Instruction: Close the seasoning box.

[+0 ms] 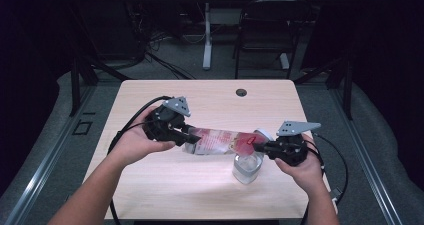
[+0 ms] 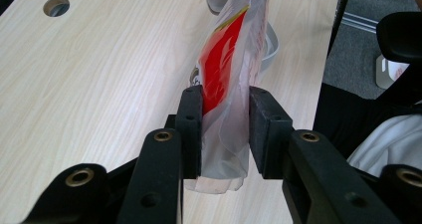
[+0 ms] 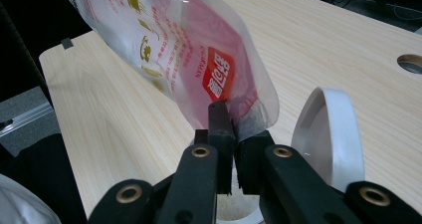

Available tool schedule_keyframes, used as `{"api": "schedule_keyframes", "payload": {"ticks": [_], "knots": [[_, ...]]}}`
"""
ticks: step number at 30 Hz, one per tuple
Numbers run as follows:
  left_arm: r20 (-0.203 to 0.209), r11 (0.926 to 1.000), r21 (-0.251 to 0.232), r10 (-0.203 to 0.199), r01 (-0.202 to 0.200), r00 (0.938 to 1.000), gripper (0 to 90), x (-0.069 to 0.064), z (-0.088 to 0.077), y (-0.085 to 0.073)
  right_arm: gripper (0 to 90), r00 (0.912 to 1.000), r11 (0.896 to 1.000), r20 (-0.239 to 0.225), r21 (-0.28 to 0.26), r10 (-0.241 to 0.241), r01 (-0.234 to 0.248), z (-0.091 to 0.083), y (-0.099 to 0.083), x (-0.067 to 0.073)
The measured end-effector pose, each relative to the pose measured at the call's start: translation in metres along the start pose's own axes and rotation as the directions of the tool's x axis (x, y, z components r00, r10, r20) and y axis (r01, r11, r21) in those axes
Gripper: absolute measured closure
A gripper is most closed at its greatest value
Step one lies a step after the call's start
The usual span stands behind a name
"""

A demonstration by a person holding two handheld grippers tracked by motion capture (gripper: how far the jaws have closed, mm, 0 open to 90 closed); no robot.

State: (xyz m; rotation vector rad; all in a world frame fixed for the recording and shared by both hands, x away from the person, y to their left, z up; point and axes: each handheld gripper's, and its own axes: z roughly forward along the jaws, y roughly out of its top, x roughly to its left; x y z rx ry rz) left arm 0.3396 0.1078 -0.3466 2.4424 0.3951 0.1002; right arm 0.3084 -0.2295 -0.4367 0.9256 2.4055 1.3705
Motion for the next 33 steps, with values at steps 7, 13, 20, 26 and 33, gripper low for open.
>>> {"api": "schedule_keyframes", "payload": {"ticks": [7,13,20,26,33], "knots": [[-0.002,1.0000,0.002,0.000,0.000,1.0000,70.1,-0.0002,0.0000,0.0005,87.5,1.0000,1.000,0.004,0.008,-0.008,0.008,-0.0006,0.0013,0.0017],[0.000,1.0000,0.002,0.000,0.000,1.0000,70.2,-0.0005,-0.0004,0.0003,87.3,1.0000,1.000,0.002,0.007,-0.009,0.009,-0.0003,0.0018,0.0021],[0.001,1.0000,0.002,-0.001,0.001,1.0000,70.3,-0.0016,-0.0004,0.0006,86.9,0.9999,1.000,0.003,0.007,-0.010,0.010,-0.0006,0.0016,0.0026],[-0.001,1.0000,0.008,0.005,-0.005,1.0000,70.3,-0.0018,-0.0006,0.0019,86.6,0.9999,1.000,0.003,0.007,-0.010,0.010,-0.0004,0.0016,0.0024],[0.002,1.0000,0.007,0.006,-0.006,1.0000,70.3,-0.0020,-0.0007,0.0027,85.9,1.0000,1.000,0.002,0.005,-0.009,0.009,0.0000,0.0014,0.0025]]}}
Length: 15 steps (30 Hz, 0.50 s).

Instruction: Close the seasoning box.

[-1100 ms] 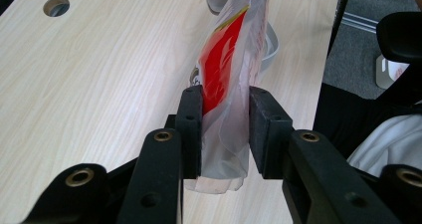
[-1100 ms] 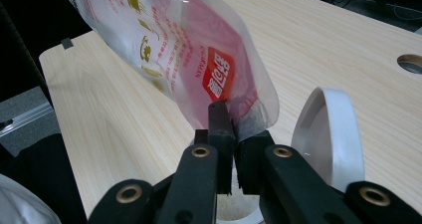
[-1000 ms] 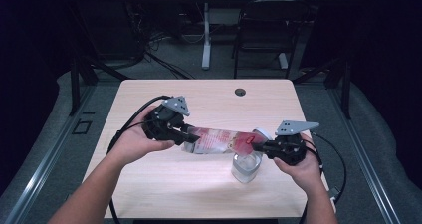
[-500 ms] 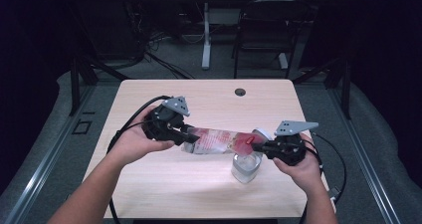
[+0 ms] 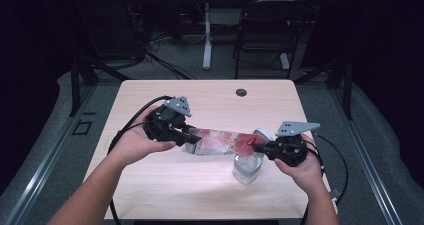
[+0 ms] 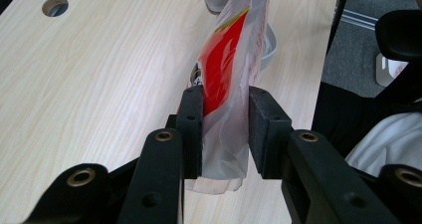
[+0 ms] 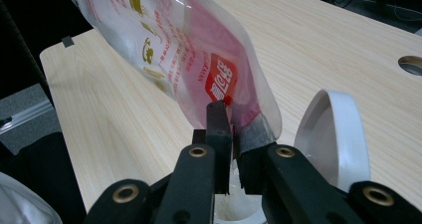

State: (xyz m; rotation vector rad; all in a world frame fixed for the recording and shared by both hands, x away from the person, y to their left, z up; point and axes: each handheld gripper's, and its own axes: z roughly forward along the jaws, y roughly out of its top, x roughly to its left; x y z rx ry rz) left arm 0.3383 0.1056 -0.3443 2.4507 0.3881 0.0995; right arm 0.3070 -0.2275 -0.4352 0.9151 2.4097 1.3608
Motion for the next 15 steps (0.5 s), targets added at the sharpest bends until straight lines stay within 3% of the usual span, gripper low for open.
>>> {"api": "schedule_keyframes", "payload": {"ticks": [15], "knots": [[-0.002,0.9999,0.008,0.006,-0.006,1.0000,70.3,-0.0010,0.0000,0.0021,85.1,1.0000,1.000,-0.001,0.000,-0.002,0.002,0.0001,-0.0001,0.0000]]}}
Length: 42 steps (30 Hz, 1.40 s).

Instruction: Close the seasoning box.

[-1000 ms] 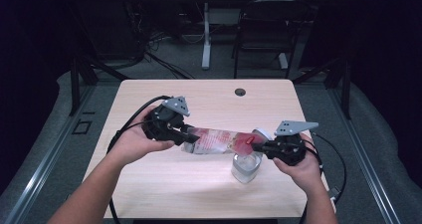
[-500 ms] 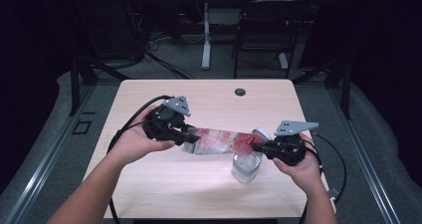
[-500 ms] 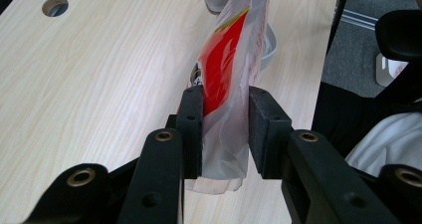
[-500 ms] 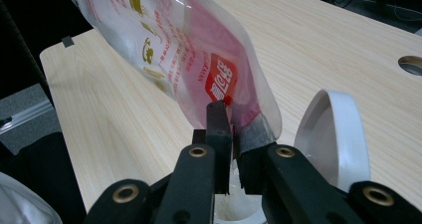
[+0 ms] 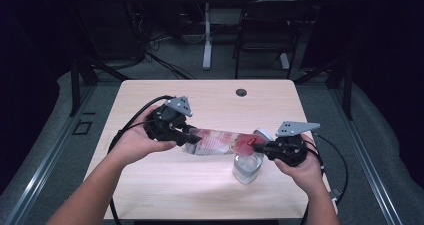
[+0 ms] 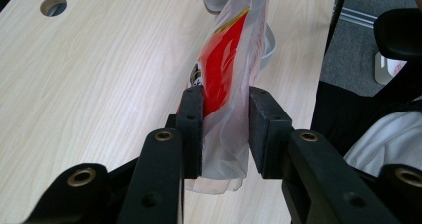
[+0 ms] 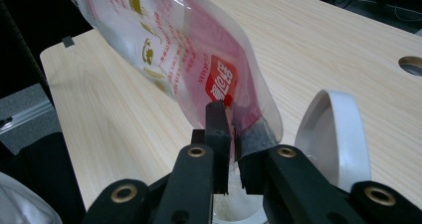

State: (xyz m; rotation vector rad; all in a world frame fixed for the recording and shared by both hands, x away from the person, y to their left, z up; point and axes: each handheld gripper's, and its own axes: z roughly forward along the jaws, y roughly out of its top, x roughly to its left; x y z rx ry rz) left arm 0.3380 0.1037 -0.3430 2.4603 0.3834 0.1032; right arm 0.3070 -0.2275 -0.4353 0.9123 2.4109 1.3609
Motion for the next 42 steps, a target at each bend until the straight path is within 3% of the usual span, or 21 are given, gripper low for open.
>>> {"api": "schedule_keyframes", "payload": {"ticks": [42], "knots": [[-0.004,0.9996,0.024,0.013,-0.013,0.9999,70.6,-0.0014,-0.0004,0.0065,84.1,1.0000,1.000,-0.001,-0.004,0.004,-0.004,0.0001,-0.0004,0.0002]]}}
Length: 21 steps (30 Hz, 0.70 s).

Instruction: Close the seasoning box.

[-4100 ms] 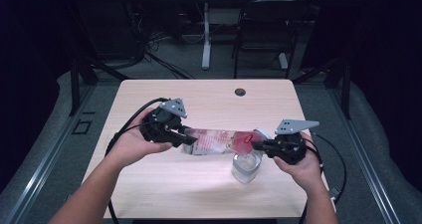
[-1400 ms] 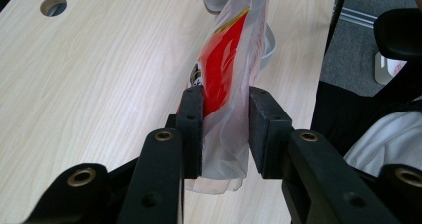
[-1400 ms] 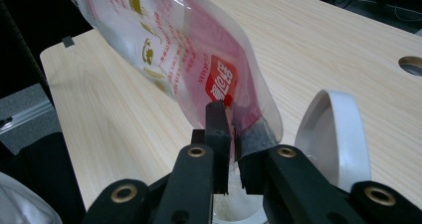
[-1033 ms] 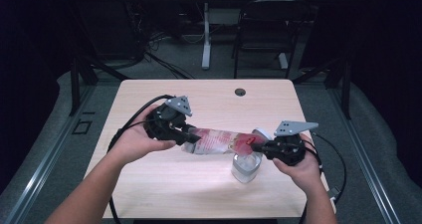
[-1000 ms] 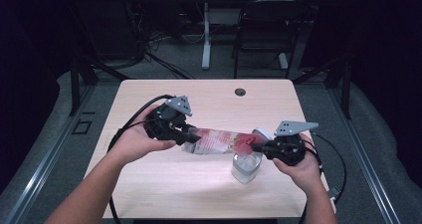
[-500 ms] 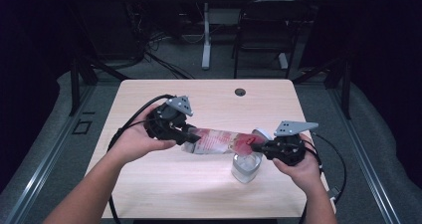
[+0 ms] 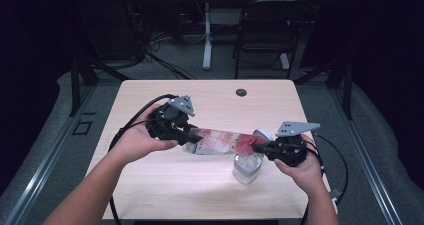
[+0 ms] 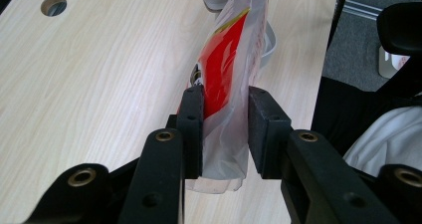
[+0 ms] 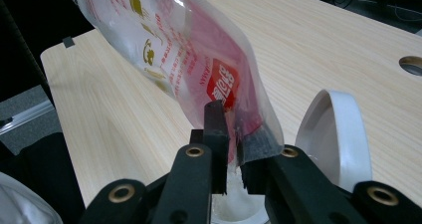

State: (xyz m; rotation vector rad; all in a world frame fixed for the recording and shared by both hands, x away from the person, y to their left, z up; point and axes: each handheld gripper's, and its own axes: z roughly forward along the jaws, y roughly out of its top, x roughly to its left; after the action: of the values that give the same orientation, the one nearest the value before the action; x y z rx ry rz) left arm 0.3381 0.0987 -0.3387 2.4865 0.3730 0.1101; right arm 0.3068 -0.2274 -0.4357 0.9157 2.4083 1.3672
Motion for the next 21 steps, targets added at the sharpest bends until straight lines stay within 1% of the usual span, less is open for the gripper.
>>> {"api": "schedule_keyframes", "payload": {"ticks": [9,11,21], "knots": [[0.000,1.0000,0.000,0.001,-0.001,1.0000,70.7,-0.0008,-0.0001,0.0020,84.1,1.0000,1.000,-0.002,-0.001,0.001,-0.001,-0.0010,0.0000,-0.0004],[-0.002,1.0000,0.003,0.009,-0.009,1.0000,70.6,-0.0005,-0.0005,0.0030,84.0,1.0000,1.000,-0.001,0.000,0.001,-0.001,-0.0012,-0.0001,-0.0007],[0.000,1.0000,-0.004,0.005,-0.005,1.0000,70.6,-0.0019,-0.0008,0.0040,83.9,1.0000,1.000,-0.001,0.000,0.000,0.000,-0.0025,-0.0001,-0.0005]]}}
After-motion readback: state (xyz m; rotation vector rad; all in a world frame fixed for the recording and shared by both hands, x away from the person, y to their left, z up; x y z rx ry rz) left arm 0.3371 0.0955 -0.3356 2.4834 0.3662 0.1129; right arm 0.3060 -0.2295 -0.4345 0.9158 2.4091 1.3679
